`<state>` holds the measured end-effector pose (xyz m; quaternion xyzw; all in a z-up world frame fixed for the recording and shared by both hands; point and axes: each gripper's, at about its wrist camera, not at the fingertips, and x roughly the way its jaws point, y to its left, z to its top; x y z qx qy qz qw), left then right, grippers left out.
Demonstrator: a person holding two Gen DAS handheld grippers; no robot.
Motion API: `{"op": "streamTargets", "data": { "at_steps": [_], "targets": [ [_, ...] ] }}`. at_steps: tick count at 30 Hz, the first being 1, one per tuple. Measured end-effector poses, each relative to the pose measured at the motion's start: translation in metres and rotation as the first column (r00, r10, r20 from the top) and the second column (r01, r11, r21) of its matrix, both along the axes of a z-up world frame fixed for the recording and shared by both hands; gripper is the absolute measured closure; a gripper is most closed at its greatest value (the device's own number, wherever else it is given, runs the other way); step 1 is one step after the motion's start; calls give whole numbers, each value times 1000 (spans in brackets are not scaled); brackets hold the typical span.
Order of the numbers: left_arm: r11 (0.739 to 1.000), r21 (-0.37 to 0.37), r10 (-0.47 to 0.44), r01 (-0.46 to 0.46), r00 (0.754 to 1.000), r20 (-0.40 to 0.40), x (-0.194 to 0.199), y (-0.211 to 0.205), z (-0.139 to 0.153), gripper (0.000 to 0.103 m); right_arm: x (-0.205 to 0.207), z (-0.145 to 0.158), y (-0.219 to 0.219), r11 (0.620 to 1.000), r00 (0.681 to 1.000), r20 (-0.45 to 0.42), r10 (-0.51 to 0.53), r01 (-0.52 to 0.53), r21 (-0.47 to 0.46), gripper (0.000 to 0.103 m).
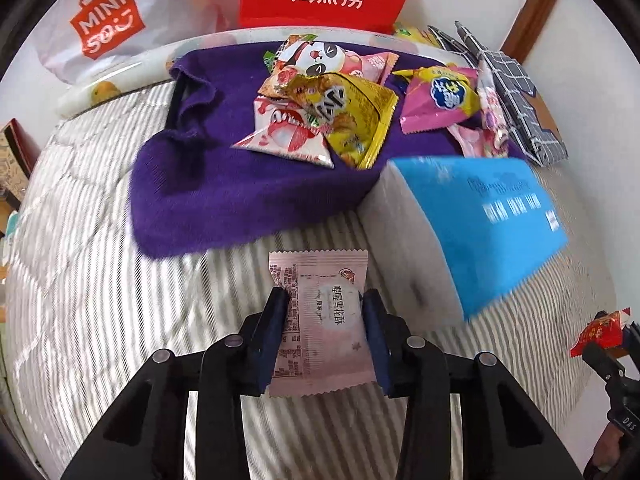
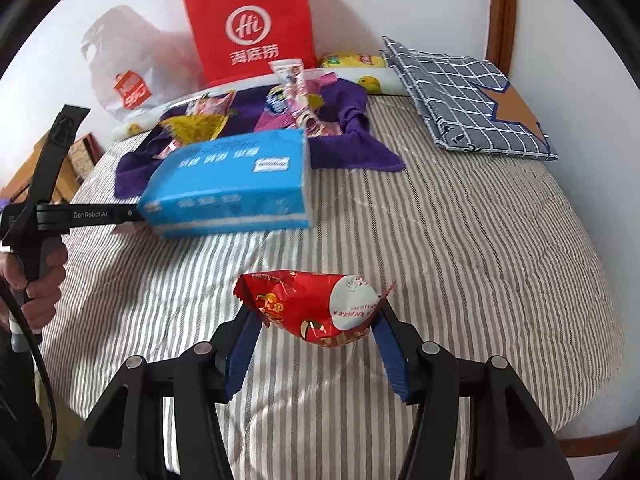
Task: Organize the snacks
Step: 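Lift the red packet with the right tool while the left tool grasps the pink rectangular packet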
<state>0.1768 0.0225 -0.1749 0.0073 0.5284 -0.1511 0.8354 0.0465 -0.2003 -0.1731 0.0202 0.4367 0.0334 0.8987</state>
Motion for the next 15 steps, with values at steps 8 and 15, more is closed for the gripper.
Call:
{"op": "streamTargets", "data": {
  "at_steps": [8, 15],
  "targets": [
    [998, 48, 46, -46, 999, 0, -34, 26, 6, 64, 2, -17, 13, 998, 995, -76, 63, -61, 28, 48],
    [996, 33, 80, -79, 997, -13, -39, 37, -1, 62, 30, -34, 16, 998, 995, -81, 52, -49, 36, 43]
  ]
}}
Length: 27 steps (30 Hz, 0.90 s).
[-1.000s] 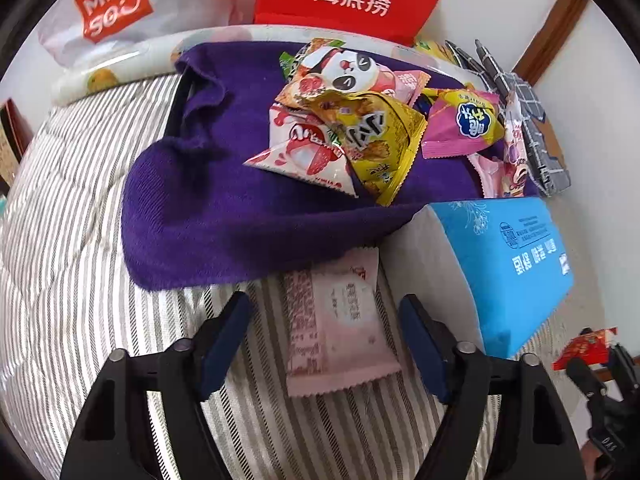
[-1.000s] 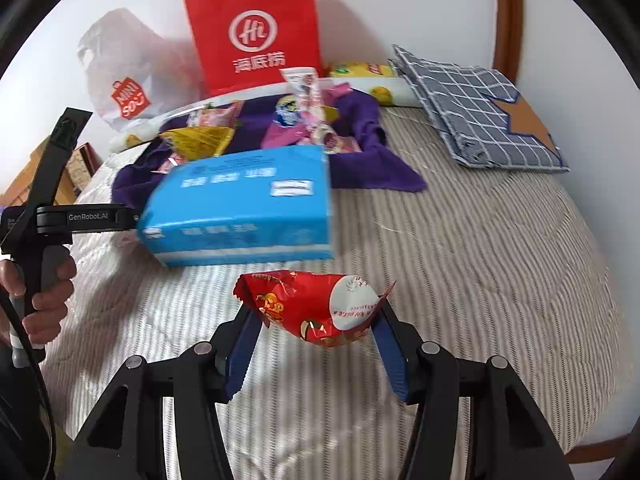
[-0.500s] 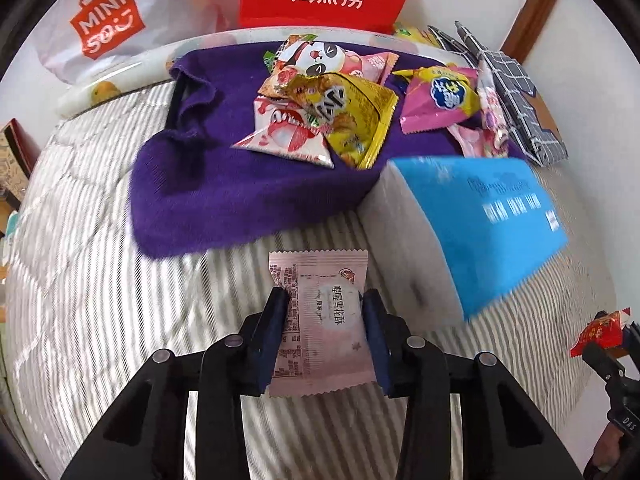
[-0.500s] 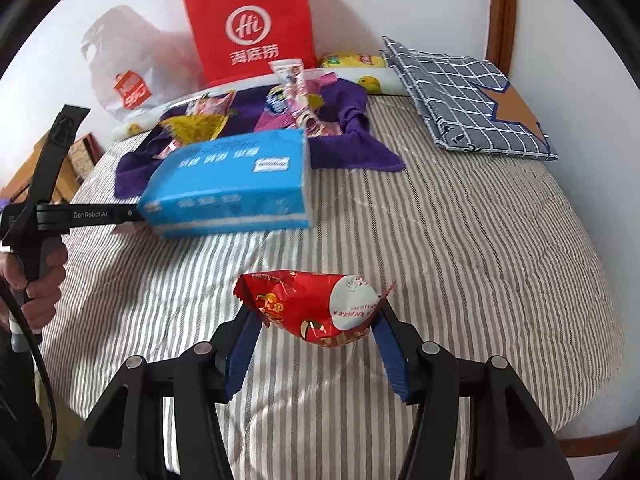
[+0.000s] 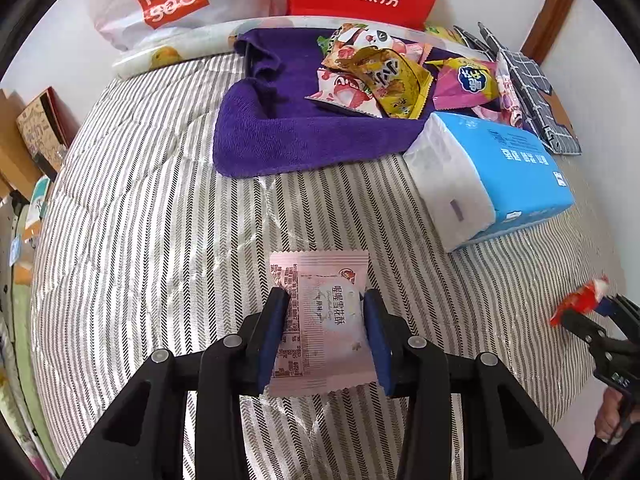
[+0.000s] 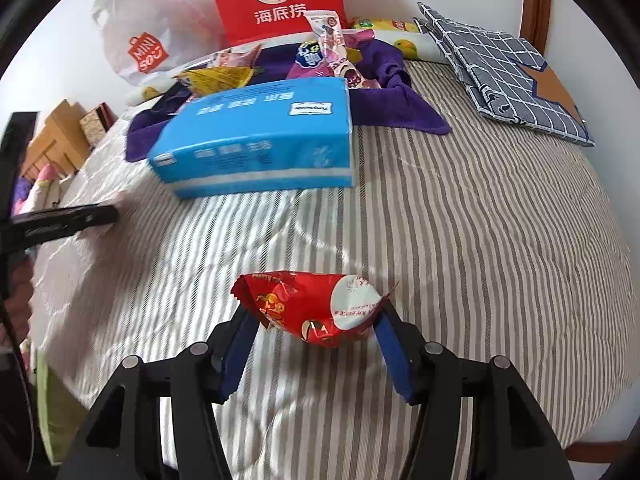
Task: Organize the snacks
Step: 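Lift the red packet with the right tool while the left tool grasps the pink rectangular packet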
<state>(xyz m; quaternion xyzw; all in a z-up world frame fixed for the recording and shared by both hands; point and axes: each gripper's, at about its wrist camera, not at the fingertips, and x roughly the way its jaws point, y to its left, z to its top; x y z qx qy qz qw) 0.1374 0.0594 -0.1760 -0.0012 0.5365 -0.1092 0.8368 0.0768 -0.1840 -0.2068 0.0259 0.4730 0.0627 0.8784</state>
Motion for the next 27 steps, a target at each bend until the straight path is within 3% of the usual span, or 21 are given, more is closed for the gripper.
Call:
{"op": "streamTargets", "data": {
  "at_steps": [4, 13, 15, 19, 27],
  "targets": [
    [1000, -5, -1, 1, 1000, 3, 3, -3, -3, 60, 13, -5, -1, 1000, 1000, -4, -11, 12, 22, 37],
    [1000, 11, -10, 10, 1000, 25, 7, -13, -8, 52, 20, -6, 5, 999, 1000, 23, -15, 15, -28, 34],
    [999, 43, -21, 19, 999, 38, 6, -18, -9, 52, 18, -8, 9, 998, 999, 33, -12, 14, -57, 36],
    [998, 54, -48, 45, 998, 42, 4, -22, -7, 62, 16, -3, 5, 998, 999, 45, -18, 21, -58, 50],
    [998, 8, -63, 62, 997, 47, -5, -29, 7, 64, 2, 20, -4, 999, 995, 98, -30, 34, -39, 51]
  ]
}}
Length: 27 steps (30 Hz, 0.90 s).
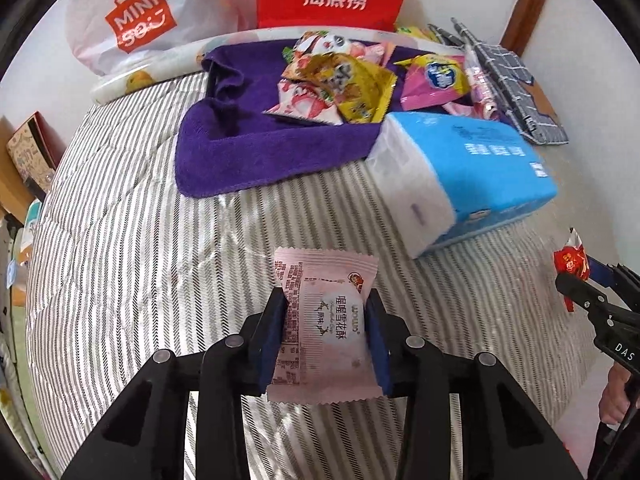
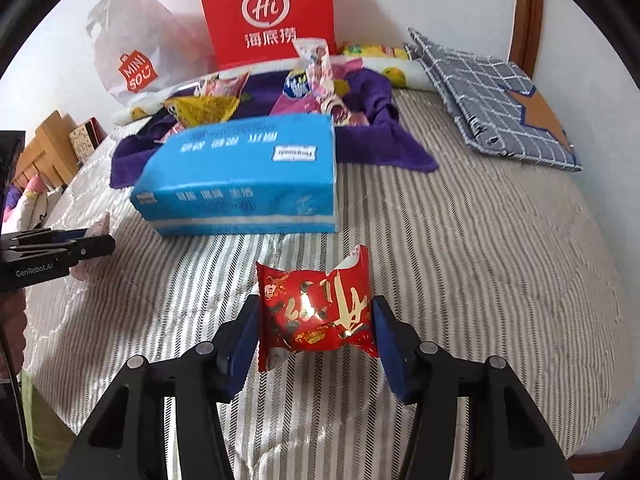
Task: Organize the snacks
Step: 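Lift the red packet with the right tool while the left tool grasps the pink rectangular packet, then carry the red packet and pink packet over the purple towel with both tools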
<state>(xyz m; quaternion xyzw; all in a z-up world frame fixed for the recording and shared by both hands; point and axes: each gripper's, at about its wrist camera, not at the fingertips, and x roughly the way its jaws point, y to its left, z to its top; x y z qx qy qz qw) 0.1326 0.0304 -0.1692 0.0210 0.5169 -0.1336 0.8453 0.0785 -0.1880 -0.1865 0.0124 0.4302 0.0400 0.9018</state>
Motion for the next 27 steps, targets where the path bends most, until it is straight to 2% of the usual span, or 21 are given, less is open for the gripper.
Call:
{"op": "streamTargets", "data": {
  "at_steps": [5, 11, 27],
  "targets": [
    [1000, -22, -11, 12, 1000, 24, -8, -7, 17, 64, -10, 21, -4, 1000, 999, 47, -12, 12, 7, 51],
    [995, -93, -20, 22, 999, 27, -15, -19, 41, 64, -22, 48, -6, 999, 994, 103, -34, 32, 20, 51],
    [983, -177, -34, 46, 997, 66, -28, -43, 95, 64, -25, 95, -5, 996, 984, 155, -85, 86, -1, 51]
  ]
}}
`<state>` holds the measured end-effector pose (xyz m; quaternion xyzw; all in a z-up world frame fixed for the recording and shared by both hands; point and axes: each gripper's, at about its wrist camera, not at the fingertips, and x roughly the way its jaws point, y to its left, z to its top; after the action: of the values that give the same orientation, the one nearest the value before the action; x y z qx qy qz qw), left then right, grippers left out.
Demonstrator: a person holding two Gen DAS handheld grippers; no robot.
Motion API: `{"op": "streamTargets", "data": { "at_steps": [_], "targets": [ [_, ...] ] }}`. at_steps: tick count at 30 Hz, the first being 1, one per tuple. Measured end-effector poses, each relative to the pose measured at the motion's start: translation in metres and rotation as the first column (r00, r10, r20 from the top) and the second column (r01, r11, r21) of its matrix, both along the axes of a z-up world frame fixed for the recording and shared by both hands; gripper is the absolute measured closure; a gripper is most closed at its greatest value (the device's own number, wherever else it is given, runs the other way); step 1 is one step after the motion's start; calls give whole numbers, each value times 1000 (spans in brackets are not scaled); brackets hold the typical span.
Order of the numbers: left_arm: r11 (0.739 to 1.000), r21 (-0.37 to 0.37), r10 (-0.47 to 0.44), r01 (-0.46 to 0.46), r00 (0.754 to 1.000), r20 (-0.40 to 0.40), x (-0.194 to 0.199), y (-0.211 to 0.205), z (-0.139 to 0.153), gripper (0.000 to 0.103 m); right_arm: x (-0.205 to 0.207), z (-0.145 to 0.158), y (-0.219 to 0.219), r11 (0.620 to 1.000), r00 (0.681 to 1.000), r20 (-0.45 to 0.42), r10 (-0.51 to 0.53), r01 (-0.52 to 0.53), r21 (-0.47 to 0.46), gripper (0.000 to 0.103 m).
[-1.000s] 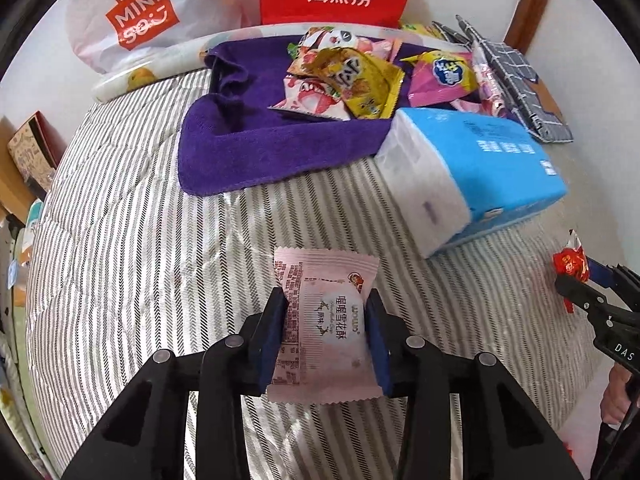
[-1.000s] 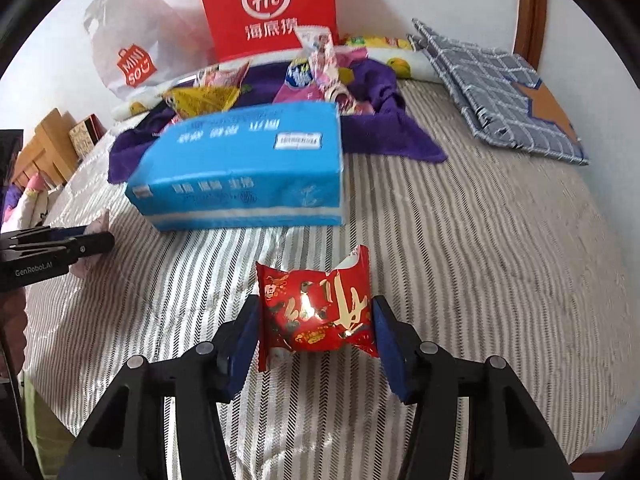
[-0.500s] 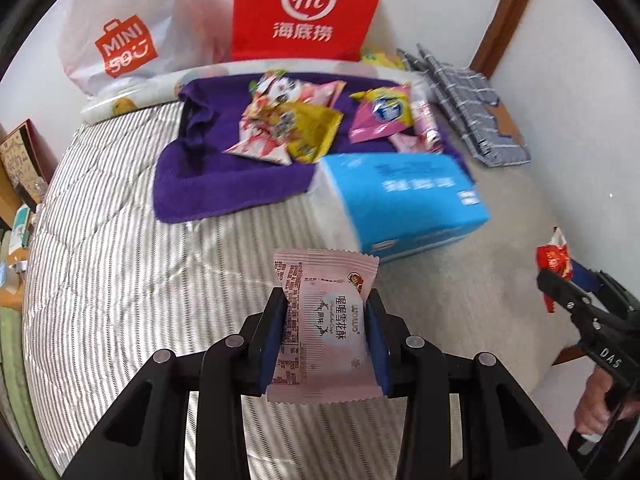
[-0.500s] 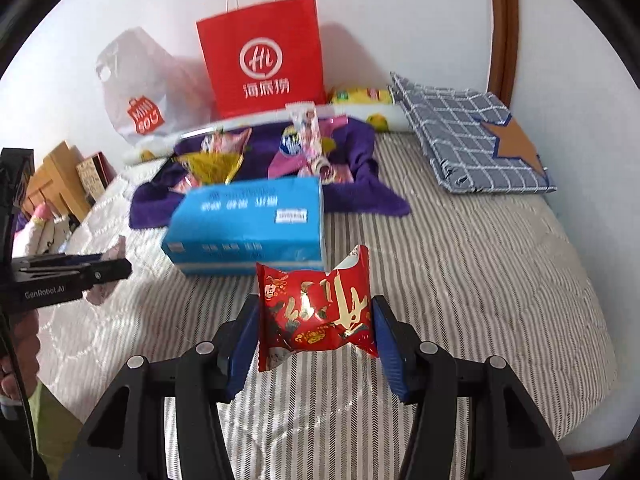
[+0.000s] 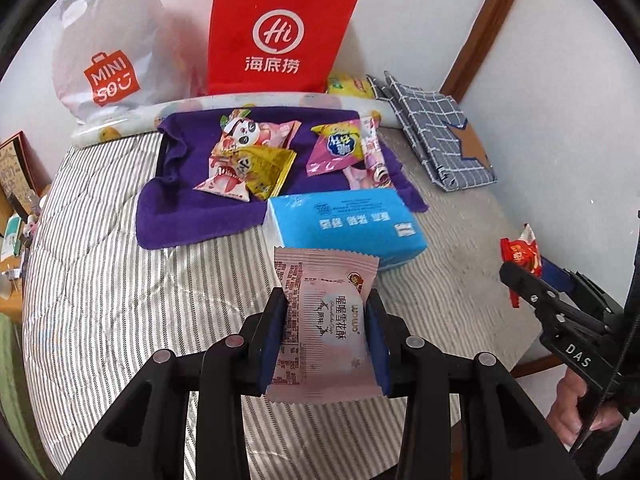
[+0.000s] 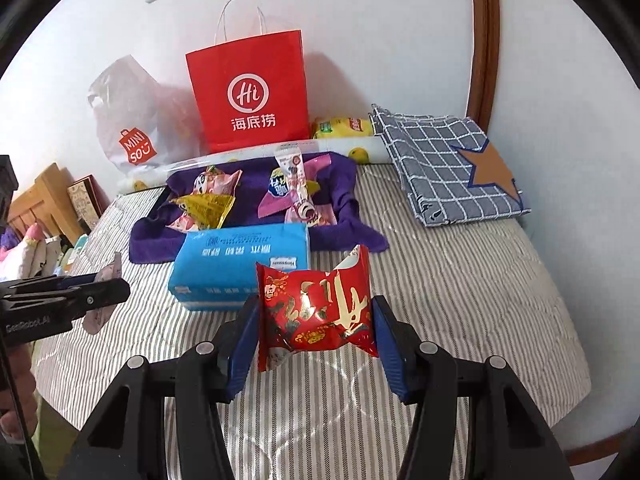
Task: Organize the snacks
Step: 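Carry the red packet and pink packet over the purple towel with both tools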
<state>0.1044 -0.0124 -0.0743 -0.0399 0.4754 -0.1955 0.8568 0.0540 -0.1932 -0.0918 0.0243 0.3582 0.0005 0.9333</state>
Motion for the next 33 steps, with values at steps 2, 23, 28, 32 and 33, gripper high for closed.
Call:
{"op": "streamTargets", "data": {
  "at_steps": [2, 23, 28, 32, 33],
  "targets": [
    [1000, -5, -2, 2, 1000, 4, 0, 0, 6, 64, 2, 5, 1, 1000, 1000, 6, -5, 5, 1, 51],
    [999, -35, -2, 3, 999, 46, 7, 2, 42, 64, 16, 37, 9, 999, 999, 36, 11, -13, 42, 51],
    [999, -46, 13, -10, 999, 53, 15, 7, 45, 64, 29, 40, 10, 999, 999, 30, 20, -21, 43, 51],
    [998, -51, 23, -20, 999, 50, 25, 10, 44, 64, 42, 40, 11, 999, 999, 29, 28, -30, 40, 51],
    [999, -48, 28, -26, 998, 47, 28, 11, 43, 64, 45, 39, 10, 999, 999, 28, 26, -28, 41, 51]
  ]
}}
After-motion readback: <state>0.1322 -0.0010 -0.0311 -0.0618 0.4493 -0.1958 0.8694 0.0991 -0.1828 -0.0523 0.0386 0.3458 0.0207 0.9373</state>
